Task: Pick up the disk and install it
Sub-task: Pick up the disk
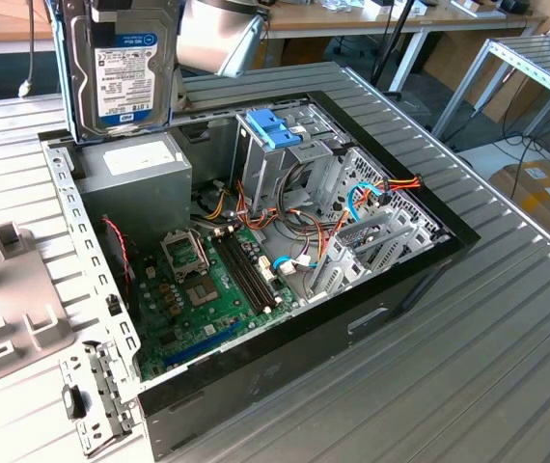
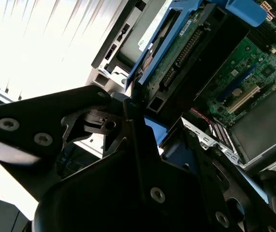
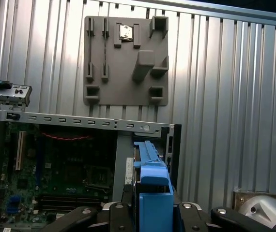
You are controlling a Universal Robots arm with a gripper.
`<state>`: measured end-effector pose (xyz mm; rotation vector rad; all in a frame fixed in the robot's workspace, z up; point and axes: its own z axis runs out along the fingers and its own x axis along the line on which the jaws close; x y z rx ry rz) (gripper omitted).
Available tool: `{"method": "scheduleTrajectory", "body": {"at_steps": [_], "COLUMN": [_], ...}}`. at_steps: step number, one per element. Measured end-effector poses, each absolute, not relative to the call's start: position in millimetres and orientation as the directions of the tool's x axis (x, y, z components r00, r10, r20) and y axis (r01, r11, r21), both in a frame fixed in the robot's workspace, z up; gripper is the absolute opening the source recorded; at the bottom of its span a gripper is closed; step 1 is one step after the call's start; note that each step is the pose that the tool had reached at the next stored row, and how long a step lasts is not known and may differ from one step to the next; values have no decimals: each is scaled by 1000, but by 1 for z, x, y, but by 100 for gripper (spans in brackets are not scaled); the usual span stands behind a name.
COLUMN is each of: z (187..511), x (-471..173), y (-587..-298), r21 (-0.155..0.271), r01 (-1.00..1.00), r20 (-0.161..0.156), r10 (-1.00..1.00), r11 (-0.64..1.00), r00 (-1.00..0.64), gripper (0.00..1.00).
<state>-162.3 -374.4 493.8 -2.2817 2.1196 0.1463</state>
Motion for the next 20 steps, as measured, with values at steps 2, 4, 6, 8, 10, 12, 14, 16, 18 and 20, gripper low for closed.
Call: {"method": "scheduleTrajectory", "body": {"at_steps": [2,4,6,8,10,12,14,16,18,20], "z": [494,494,494,494,494,494,494,493,493,493], "x": [-162,-162,-162,-162,-162,-161,-161,-161,-160,-160], "y": [-376,-378,-380,-382,-383,-384,-386,-387,-390,-391], "r21": [46,46,46,46,46,46,46,46,46,46], "r01": [-996,-996,-996,-996,-996,-996,-996,-996,-996,-996], "r20": [-85,-85,-85,-85,-85,-85,-84,-84,-84,-84], "r10": [-994,-994,-994,-994,-994,-994,-994,-994,-994,-994], "r11": [-75,-75,-75,-75,-75,-75,-75,-75,-75,-75], "r00": [71,71,71,71,71,71,71,71,71,71], "gripper": [37,37,37,37,37,37,37,37,37,37]}}
